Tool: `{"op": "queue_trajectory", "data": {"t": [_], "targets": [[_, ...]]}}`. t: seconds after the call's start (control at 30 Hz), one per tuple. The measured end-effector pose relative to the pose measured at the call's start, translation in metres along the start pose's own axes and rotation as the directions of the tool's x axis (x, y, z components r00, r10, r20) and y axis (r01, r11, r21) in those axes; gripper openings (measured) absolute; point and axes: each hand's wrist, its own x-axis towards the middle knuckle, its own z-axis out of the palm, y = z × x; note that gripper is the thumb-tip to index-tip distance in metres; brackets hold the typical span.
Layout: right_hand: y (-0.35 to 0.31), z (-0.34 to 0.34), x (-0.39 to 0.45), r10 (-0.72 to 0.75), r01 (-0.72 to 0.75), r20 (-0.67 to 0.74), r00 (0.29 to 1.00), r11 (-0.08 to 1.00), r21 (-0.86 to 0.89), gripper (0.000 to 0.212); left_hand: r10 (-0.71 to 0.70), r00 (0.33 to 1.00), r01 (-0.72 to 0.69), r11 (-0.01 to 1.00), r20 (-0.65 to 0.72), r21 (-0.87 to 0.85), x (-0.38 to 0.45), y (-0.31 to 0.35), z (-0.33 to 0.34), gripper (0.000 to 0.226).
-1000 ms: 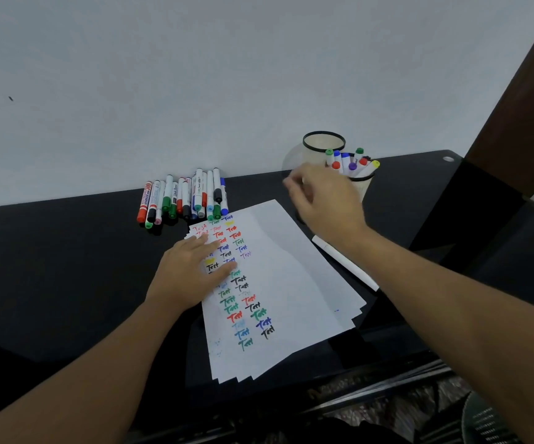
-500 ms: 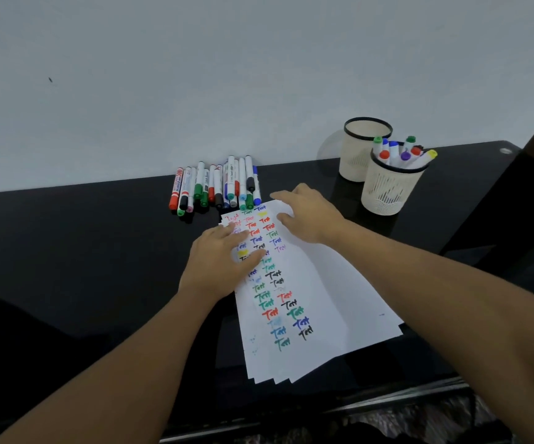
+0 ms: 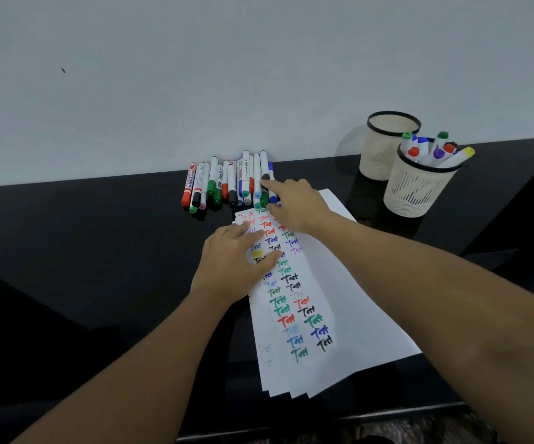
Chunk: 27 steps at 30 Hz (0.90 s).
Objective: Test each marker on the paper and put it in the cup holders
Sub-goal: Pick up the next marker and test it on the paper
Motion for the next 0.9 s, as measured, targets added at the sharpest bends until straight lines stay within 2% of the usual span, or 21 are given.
{"op": "queue_trajectory", "data": {"t": [0.13,0.3,0.47,0.53,0.67,0.8,0.9], "targets": [[0.001,0.004,-0.005,0.013,-0.006,-0.154,0.988,0.999,0.046,0.039,0.006,1.000,-0.006,1.000,-0.010,-0.004,0.001,-0.002,0.002,0.069],[-0.004,0.004,-0.010,0.069,-0.052,-0.201,0.977,0.995,0.089,0.035,0.015,0.999,-0.016,1.000,-0.030,-0.003,0.001,-0.002,0.003,0.065],[-0.004,-0.005,-0.015,0.239,-0.135,-0.281,0.930,0.929,0.344,0.042,0.009,1.000,-0.009,1.000,-0.019,0.002,0.001,-0.002,0.002,0.066],[-0.003,-0.009,-0.019,0.299,-0.151,-0.296,0.907,0.889,0.432,0.039,0.009,1.000,-0.009,1.000,-0.017,-0.004,0.000,-0.001,0.002,0.066],[-0.001,-0.013,-0.029,0.362,-0.218,-0.214,0.907,0.840,0.498,0.026,0.000,1.000,0.000,1.000,-0.010,0.000,0.000,0.000,0.001,0.067],[0.010,-0.018,-0.042,0.325,-0.263,-0.127,0.937,0.897,0.356,0.023,-0.009,1.000,0.009,1.000,0.003,0.008,0.001,0.000,0.000,0.069],[0.017,-0.027,-0.047,0.340,-0.298,-0.088,0.936,0.902,0.313,0.029,-0.012,1.000,0.012,1.000,0.017,0.011,0.001,0.001,-0.001,0.069]]}}
